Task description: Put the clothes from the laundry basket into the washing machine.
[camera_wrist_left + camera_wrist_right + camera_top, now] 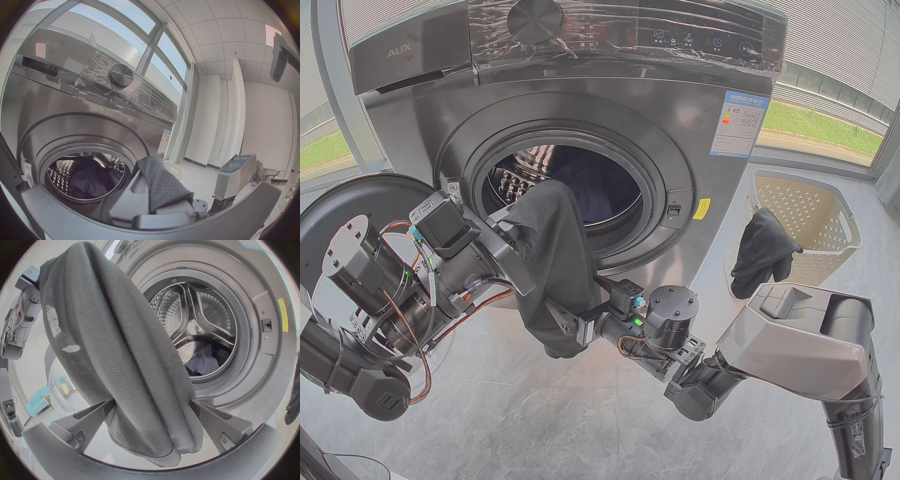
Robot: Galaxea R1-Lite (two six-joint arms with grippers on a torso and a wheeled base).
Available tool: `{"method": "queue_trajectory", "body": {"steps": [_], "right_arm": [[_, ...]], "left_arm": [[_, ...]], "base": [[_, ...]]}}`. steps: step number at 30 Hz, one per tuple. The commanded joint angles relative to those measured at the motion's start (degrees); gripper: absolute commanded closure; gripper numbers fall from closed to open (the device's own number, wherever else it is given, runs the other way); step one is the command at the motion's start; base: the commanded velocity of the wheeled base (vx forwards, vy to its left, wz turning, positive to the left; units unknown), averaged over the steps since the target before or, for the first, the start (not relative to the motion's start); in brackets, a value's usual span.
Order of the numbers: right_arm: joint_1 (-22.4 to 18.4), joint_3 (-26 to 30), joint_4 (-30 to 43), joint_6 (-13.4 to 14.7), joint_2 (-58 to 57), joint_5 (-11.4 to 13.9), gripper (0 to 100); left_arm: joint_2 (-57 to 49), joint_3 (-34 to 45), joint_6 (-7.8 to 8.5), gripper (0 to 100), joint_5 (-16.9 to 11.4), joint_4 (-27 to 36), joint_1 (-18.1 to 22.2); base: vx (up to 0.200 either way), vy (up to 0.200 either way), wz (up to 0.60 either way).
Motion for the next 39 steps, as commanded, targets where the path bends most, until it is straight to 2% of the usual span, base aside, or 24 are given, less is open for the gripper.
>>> {"method": "queue_trajectory", "body": {"steps": [1,7,8,15,17,18,20,21,26,30,33,34,35,39], "right_arm": [[-0.17,-4.27,0.23,0.07,4.27,0.01,0],[-0.6,-5.23,0.14,0.24,5.41,-0.52,0],[-0.69,-5.23,0.14,0.24,5.41,-0.52,100],[-1.84,-5.23,-0.12,0.5,4.54,-0.87,100],[-3.77,-4.71,0.05,0.77,1.81,-2.19,100],[-3.77,-4.71,0.05,0.77,1.81,-2.19,100],[-6.05,-3.12,0.49,1.3,-2.5,-3.77,100],[-6.76,-2.42,0.75,1.38,-4.17,-3.77,100],[-8.6,-0.31,1.46,1.47,-9.97,-3.95,100],[-8.34,0.04,1.63,1.56,-12.6,-4.65,100],[-7.9,0.04,1.72,1.91,-13.31,-4.92,100],[-7.55,0.13,1.72,1.91,-13.39,-5.0,100],[-7.28,0.13,1.63,1.91,-13.39,-5.0,100],[-6.93,0.13,1.63,2.0,-13.31,-5.0,100]], "left_arm": [[-1.0,0.03,-0.14,100,0.08,-0.05,-0.47],[-1.35,-0.41,-0.14,100,0.08,0.03,0.06],[-1.35,-0.41,-0.23,100,0.08,0.03,0.06],[-0.91,-0.41,-0.14,100,0.16,0.12,1.38],[-0.3,0.47,-0.14,100,0.16,0.21,4.89],[-0.3,0.47,-0.14,100,0.16,0.21,4.89],[1.99,1.0,-0.14,100,-0.01,0.21,10.25],[2.78,1.0,-0.06,100,-0.19,0.12,11.57],[5.33,3.9,0.12,100,-0.8,0.12,12.63],[9.02,7.41,1.26,100,-0.8,0.03,12.54],[11.92,9.52,3.28,100,-1.59,-0.05,12.71],[13.24,10.58,4.69,100,-2.3,-0.05,12.71],[13.85,10.84,5.13,100,-2.56,-0.05,12.71],[15.44,10.93,5.75,100,-2.39,-0.14,12.54]], "base": [[0.0,0.0,0.0],[0.0,0.0,0.0],[0.0,0.0,0.0],[0.0,0.0,0.0],[0.0,0.0,0.0],[0.0,0.0,0.0],[0.0,0.0,0.0],[0.0,0.0,0.0],[0.0,0.0,0.0],[0.0,0.0,0.0],[0.0,0.0,0.0],[0.0,0.0,0.0],[0.0,0.0,0.0],[0.0,0.0,0.0]]}}
